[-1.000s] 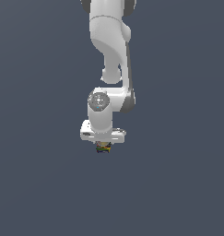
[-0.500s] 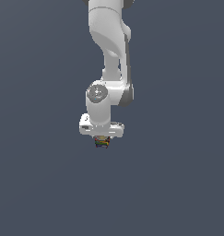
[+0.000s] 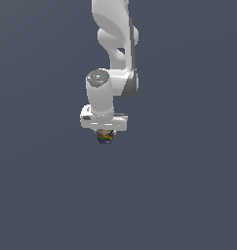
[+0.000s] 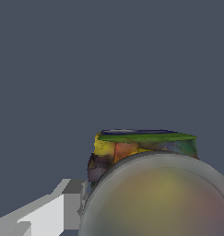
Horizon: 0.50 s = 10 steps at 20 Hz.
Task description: Pick up the object and move it to a goal position.
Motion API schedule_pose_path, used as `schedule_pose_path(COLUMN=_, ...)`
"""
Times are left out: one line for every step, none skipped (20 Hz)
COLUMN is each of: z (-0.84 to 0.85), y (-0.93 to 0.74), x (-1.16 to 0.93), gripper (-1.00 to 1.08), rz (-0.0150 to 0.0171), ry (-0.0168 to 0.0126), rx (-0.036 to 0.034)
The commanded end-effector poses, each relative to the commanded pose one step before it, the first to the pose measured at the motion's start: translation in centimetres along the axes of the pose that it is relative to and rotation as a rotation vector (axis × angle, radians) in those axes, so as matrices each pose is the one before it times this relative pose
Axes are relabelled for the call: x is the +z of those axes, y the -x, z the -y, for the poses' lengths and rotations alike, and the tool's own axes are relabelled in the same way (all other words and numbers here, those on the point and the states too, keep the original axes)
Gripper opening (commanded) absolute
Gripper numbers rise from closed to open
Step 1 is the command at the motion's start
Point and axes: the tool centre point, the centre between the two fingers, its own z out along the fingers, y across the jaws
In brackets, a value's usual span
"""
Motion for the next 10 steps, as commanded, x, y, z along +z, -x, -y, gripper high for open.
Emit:
schedule_pose_path(z=-0.454, y=1.124, x=-1.064, gripper=-1.0, rz=-0.00364, ry=-0.00021, rx=-0.00011)
schedule_pose_path(z=-0.16, y=0.405, x=-0.32, gripper=-1.0, rz=0.0, ry=0.0, rx=0.0)
schedule_pose_path(z=-0.149, y=0.374, x=-0.298, gripper=-1.0, rz=0.0, ry=0.0, rx=0.0)
schedule_pose_path(z=-0.136, y=0.341, x=-0.273, gripper=-1.0, rz=0.0, ry=0.0, rx=0.0)
schedule_pose_path(z=-0.123, y=0.307, x=-0.246, gripper=-1.0, rz=0.0, ry=0.0, rx=0.0)
schedule_pose_path(z=-0.109, y=0.272, x=-0.219, gripper=-1.0, rz=0.0, ry=0.0, rx=0.0)
schedule_pose_path(z=-0.096, y=0.237, x=-0.193, gripper=-1.0, rz=0.0, ry=0.0, rx=0.0)
schedule_pose_path(z=-0.083, y=0.201, x=-0.166, gripper=-1.0, rz=0.0, ry=0.0, rx=0.0)
schedule_pose_path(z=-0.07, y=0.166, x=-0.14, gripper=-1.0, rz=0.0, ry=0.0, rx=0.0)
schedule_pose_path(z=-0.058, y=0.13, x=-0.115, gripper=-1.0, rz=0.0, ry=0.0, rx=0.0)
